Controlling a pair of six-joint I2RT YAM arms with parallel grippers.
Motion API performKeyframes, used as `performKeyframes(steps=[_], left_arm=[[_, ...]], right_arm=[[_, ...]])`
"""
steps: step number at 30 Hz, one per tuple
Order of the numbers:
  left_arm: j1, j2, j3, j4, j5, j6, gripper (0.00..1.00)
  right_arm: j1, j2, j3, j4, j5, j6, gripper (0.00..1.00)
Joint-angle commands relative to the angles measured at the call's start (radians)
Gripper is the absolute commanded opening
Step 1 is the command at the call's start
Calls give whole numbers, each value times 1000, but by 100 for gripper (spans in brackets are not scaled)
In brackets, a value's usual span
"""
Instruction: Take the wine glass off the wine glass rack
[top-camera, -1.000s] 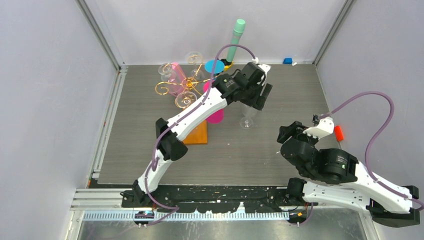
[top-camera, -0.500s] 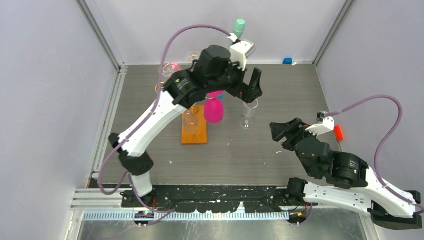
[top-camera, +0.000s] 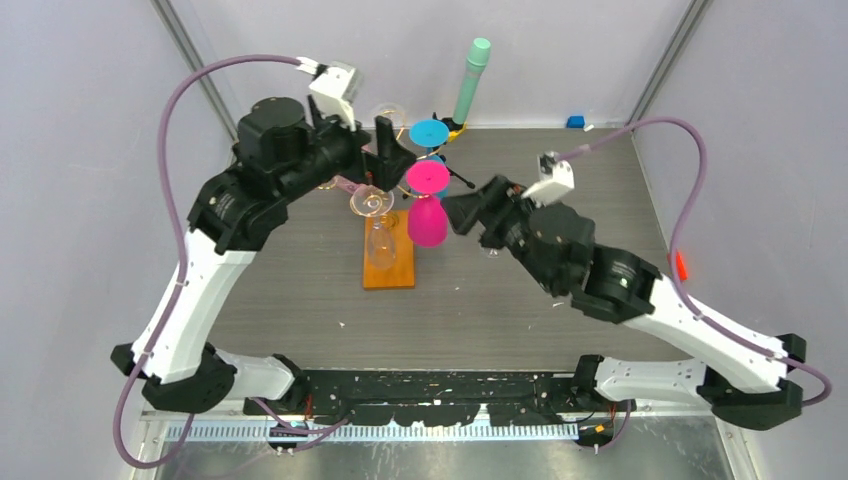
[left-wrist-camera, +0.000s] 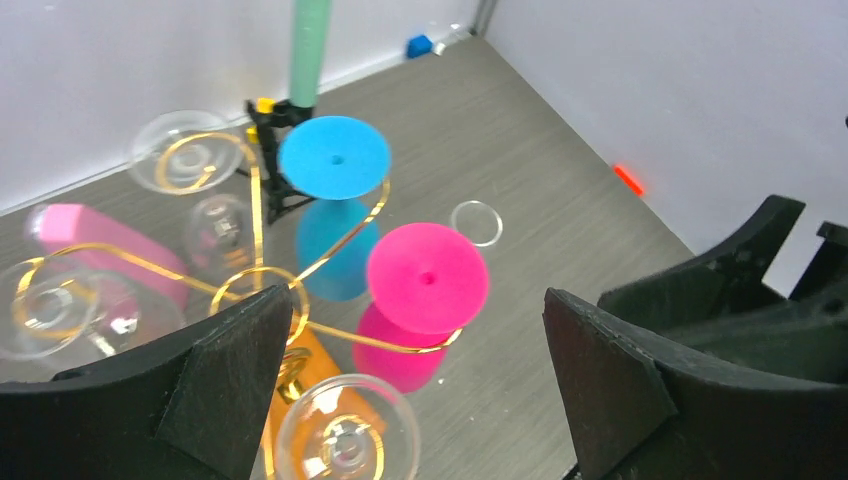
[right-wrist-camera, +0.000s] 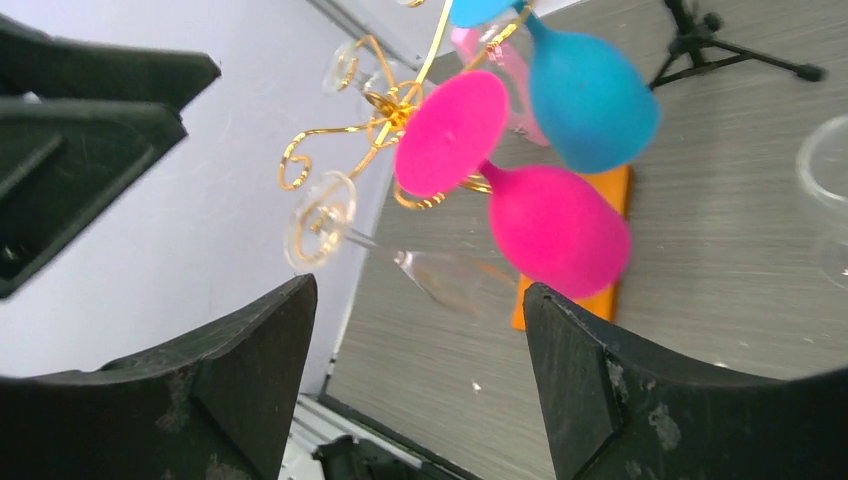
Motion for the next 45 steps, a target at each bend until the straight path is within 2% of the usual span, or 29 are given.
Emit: performKeyframes(steps=[1,2,4,8,12,17,21,27,31,40,45], left_arm=[[91,-60,-44,49,73,-25,100],[107,-70,-57,47,82,-33,100],[128,-89,-88,57,89,-46,100],[150,-126,-143,75,49,-52,100],[154,-142,-172,84,28,-57,100],[154,-159,-198,91,20,-64,100],[154,-170,-212,95,20,-70,100],[154,-188,-231,95,20,-79,100],[154,-195,-238,90,26,-83,100],[154,-219,-250,81,28,-92,100],[154,-228,-251,81,21,-90,100]], right_arm=[[-174,107,118,107,-232,10,81],[-262,142,120,123,-349,52,81],[-355,180,112,178,-467,101,81],[-427,223,106,225,-524,125,81],[-467,255,83,293,-587,154,79],[-491,298,70,310,-679,198,64],[-495,298,49,310,-693,207,55],[-496,295,19,307,-698,210,54],[-496,295,6,333,-729,235,43],[-496,261,-26,372,-726,276,2],[-496,225,-36,376,-707,344,0]])
